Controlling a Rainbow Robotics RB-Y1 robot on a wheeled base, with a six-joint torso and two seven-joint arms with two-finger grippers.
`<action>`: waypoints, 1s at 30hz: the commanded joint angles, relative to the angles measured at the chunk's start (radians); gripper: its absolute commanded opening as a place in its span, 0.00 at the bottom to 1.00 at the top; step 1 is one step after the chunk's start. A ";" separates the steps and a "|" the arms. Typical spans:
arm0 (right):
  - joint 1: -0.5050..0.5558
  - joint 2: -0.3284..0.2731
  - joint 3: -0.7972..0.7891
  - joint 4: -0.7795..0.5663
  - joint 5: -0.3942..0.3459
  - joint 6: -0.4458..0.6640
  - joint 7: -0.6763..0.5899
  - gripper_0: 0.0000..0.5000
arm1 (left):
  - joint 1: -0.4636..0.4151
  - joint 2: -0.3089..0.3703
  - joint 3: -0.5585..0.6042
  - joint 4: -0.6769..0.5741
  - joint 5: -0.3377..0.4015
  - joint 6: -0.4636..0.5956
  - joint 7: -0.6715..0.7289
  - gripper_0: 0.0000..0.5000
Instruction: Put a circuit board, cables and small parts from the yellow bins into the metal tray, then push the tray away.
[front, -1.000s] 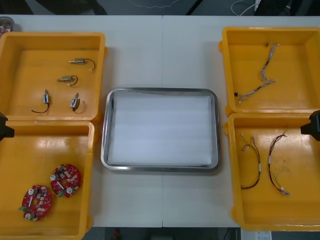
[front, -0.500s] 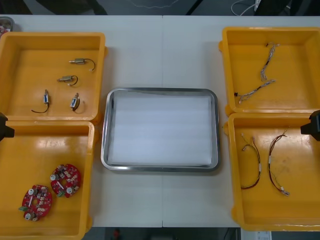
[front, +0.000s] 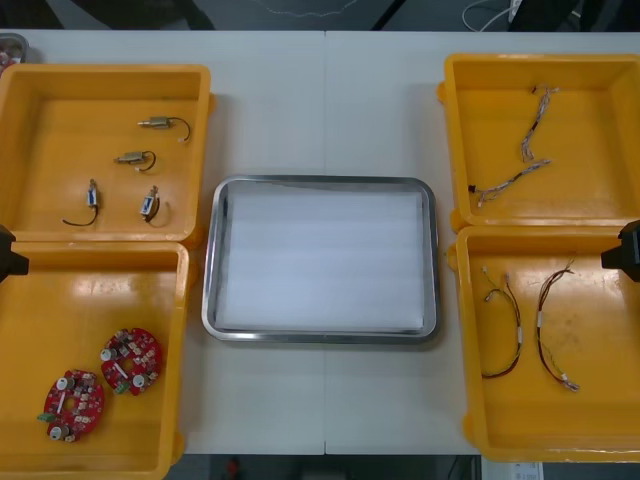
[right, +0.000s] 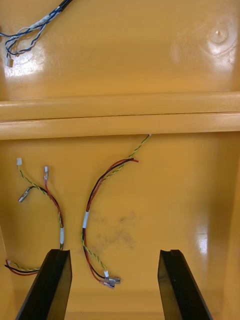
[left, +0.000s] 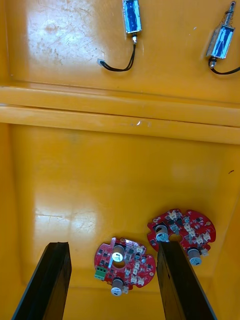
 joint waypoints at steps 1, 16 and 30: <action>0.013 -0.041 -0.021 -0.010 -0.007 0.003 -0.030 1.00 | 0.017 -0.005 -0.011 -0.026 0.003 0.006 -0.090 1.00; 0.013 -0.041 -0.021 -0.010 -0.007 0.003 -0.030 1.00 | 0.017 -0.005 -0.011 -0.026 0.003 0.006 -0.090 1.00; 0.013 -0.041 -0.021 -0.010 -0.007 0.003 -0.030 1.00 | 0.017 -0.005 -0.011 -0.026 0.003 0.006 -0.090 1.00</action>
